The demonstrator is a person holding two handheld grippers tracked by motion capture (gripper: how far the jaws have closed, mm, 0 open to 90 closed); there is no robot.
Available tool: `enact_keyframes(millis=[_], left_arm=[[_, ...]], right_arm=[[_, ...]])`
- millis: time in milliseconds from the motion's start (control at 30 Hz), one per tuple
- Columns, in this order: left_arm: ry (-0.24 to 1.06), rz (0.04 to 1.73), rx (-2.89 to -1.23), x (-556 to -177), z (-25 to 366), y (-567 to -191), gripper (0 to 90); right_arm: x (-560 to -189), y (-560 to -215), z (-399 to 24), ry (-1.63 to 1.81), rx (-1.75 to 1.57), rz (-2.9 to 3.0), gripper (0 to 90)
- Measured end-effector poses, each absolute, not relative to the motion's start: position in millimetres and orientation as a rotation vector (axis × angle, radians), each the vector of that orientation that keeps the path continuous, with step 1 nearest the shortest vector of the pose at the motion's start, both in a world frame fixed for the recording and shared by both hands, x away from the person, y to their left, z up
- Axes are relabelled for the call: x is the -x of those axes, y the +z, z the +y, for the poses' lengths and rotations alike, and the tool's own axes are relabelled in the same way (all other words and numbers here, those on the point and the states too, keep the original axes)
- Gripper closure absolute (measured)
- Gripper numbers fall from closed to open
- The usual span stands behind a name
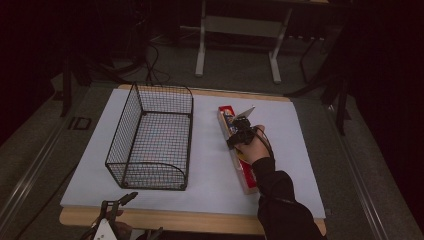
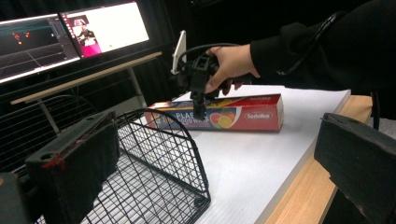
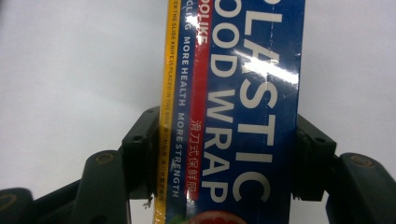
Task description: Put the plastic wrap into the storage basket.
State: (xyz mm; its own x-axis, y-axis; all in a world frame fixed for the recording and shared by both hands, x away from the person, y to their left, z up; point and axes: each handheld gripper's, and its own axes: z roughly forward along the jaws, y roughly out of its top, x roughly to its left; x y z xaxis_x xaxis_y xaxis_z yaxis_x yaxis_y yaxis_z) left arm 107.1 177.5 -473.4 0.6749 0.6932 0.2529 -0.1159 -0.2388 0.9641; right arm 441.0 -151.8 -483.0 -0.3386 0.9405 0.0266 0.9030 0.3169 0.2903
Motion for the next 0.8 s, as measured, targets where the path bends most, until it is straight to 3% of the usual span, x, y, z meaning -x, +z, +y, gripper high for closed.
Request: enact_keyframes(millis=[800], left_arm=[[0.827,0.486,-1.644,-107,177,-473,0.7]], right_arm=[[-427,-413,-163,0.555,-1.644,2.311,39.2]])
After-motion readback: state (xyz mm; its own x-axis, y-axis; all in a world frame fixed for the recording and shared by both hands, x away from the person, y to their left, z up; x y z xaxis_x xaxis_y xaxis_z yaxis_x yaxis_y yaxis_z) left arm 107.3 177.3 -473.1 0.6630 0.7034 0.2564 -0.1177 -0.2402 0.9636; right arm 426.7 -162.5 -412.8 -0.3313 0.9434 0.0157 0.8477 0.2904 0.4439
